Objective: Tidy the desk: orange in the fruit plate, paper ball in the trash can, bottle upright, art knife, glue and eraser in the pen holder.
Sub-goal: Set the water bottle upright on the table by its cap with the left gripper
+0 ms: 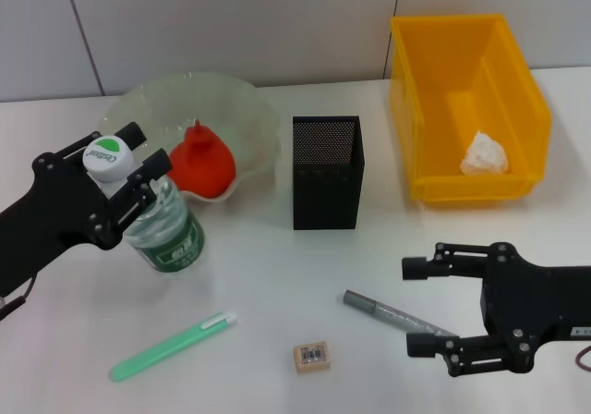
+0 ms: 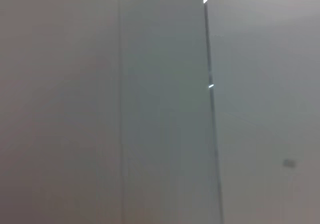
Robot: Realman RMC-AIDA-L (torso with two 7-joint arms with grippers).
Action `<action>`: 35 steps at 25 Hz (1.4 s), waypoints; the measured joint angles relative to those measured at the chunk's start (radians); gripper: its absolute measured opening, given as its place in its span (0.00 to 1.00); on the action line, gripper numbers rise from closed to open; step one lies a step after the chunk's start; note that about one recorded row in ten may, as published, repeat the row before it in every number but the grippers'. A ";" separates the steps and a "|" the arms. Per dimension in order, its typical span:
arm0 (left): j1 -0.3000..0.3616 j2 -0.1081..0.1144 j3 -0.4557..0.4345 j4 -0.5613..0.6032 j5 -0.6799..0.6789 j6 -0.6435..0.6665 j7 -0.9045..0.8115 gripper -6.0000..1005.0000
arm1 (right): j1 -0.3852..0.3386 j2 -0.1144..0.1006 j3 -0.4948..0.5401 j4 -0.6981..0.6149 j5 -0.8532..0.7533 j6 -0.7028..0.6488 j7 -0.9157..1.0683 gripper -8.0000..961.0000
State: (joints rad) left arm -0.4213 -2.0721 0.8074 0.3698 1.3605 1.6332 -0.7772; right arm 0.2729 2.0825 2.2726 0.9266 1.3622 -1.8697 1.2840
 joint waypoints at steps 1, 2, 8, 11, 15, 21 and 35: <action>-0.001 -0.001 -0.004 -0.007 -0.002 -0.018 0.016 0.43 | -0.001 0.000 0.018 -0.043 0.012 0.000 -0.037 0.81; -0.003 -0.001 -0.007 -0.014 -0.004 -0.029 0.026 0.43 | -0.001 -0.001 0.034 -0.080 0.022 0.000 -0.066 0.81; -0.010 -0.003 -0.010 -0.049 -0.038 -0.084 0.070 0.43 | 0.002 -0.003 0.100 -0.262 0.039 0.030 -0.227 0.81; -0.010 -0.003 -0.009 -0.058 -0.043 -0.089 0.075 0.43 | 0.006 -0.004 0.102 -0.298 0.040 0.053 -0.247 0.81; -0.010 -0.002 -0.010 -0.058 -0.043 -0.099 0.079 0.43 | 0.011 -0.004 0.103 -0.313 0.039 0.061 -0.248 0.81; -0.004 -0.003 -0.013 -0.057 -0.056 -0.145 0.079 0.43 | 0.015 -0.004 0.099 -0.324 0.035 0.063 -0.249 0.81; -0.001 0.001 -0.013 -0.057 -0.075 -0.213 0.081 0.44 | 0.016 -0.004 0.097 -0.325 0.034 0.063 -0.243 0.81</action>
State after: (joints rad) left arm -0.4222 -2.0709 0.7945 0.3124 1.2854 1.4197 -0.6964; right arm 0.2887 2.0784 2.3691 0.6013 1.3958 -1.8066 1.0406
